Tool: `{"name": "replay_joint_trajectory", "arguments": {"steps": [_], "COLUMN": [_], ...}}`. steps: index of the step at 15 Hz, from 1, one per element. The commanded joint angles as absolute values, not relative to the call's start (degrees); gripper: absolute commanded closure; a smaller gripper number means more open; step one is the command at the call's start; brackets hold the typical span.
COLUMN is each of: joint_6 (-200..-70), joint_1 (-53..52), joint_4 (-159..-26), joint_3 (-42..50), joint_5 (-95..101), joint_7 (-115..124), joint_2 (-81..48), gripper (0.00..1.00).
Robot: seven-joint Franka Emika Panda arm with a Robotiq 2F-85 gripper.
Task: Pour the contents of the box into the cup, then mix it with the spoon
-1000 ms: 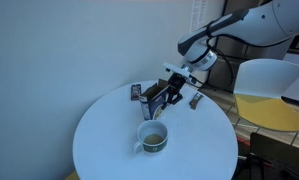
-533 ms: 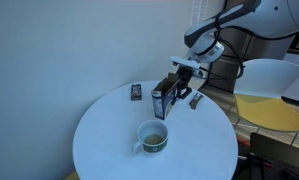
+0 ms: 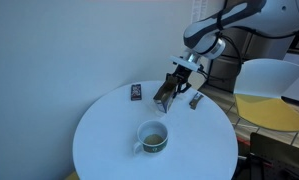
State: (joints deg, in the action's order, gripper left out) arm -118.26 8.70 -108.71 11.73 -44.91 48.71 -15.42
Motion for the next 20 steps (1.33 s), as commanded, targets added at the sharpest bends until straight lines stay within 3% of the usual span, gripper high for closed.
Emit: {"name": "replay_joint_trajectory", "arguments": {"steps": [1, 20], "joint_6": [-122.0, -124.2], "joint_1": [7.6, 1.4], "joint_4": [-109.6, -109.3], "joint_3": [12.2, 5.7], "joint_5": [-36.0, -10.4], "joint_7": [51.3, 68.1], "joint_2": [-11.1, -5.4], "gripper": [0.81, 0.81]}}
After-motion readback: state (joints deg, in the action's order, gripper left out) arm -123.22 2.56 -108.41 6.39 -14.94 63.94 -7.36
